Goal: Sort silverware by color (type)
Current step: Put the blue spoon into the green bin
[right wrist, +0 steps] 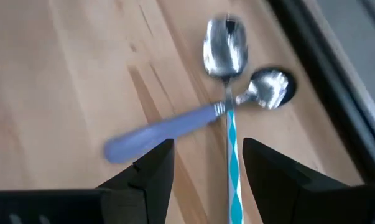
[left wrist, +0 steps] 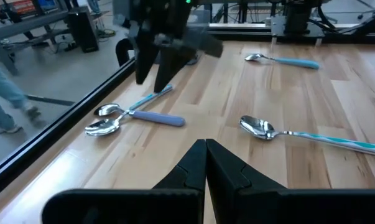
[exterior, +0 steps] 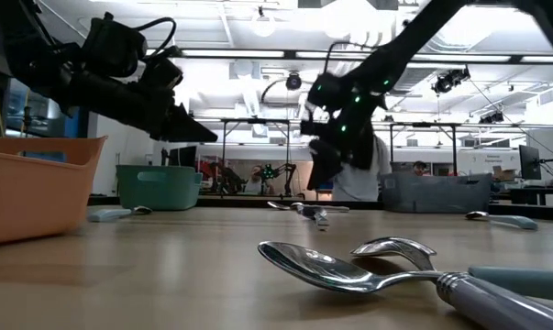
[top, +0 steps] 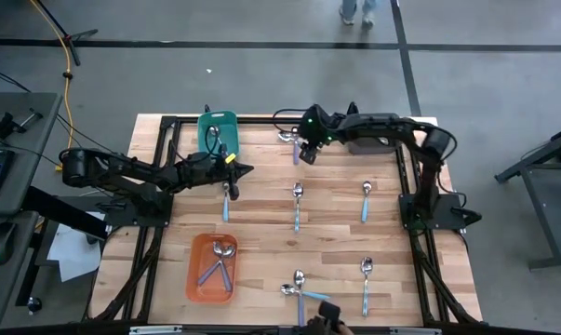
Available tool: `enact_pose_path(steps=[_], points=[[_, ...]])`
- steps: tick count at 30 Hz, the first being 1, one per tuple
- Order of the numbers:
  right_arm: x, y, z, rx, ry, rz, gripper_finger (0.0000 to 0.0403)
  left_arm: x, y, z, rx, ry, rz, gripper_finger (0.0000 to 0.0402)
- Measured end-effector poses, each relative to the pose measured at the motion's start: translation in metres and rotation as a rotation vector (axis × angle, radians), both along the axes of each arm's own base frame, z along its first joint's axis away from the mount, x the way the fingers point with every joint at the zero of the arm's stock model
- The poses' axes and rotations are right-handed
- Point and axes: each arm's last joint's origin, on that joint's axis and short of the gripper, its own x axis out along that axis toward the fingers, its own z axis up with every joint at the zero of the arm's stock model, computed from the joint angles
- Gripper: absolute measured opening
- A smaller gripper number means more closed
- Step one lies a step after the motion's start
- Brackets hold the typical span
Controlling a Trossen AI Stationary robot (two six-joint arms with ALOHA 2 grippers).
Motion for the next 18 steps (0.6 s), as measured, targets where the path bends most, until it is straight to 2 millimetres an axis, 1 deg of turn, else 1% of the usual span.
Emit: enact_pose_path(steps=[5, 8, 13, 18], points=[[0.002, -0.018, -0.018, 0.037, 0.043, -0.009, 0.0177, -0.001, 0.000, -0.002, -0.019, 0.020, 0.003, 0.0000], [-0.002, -0.024, -0.027, 0.071, 0.063, -0.029, 0.0177, -0.001, -0.001, -0.003, -0.034, 0.020, 0.003, 0.0000], [-0.006, -0.026, -0.033, 0.110, 0.083, -0.069, 0.0166, -0.001, -0.001, -0.003, -0.048, 0.015, 0.005, 0.0000], [-0.006, -0.026, -0.036, 0.129, 0.090, -0.091, 0.0136, -0.001, -0.001, -0.003, -0.044, 0.016, 0.004, 0.0000]])
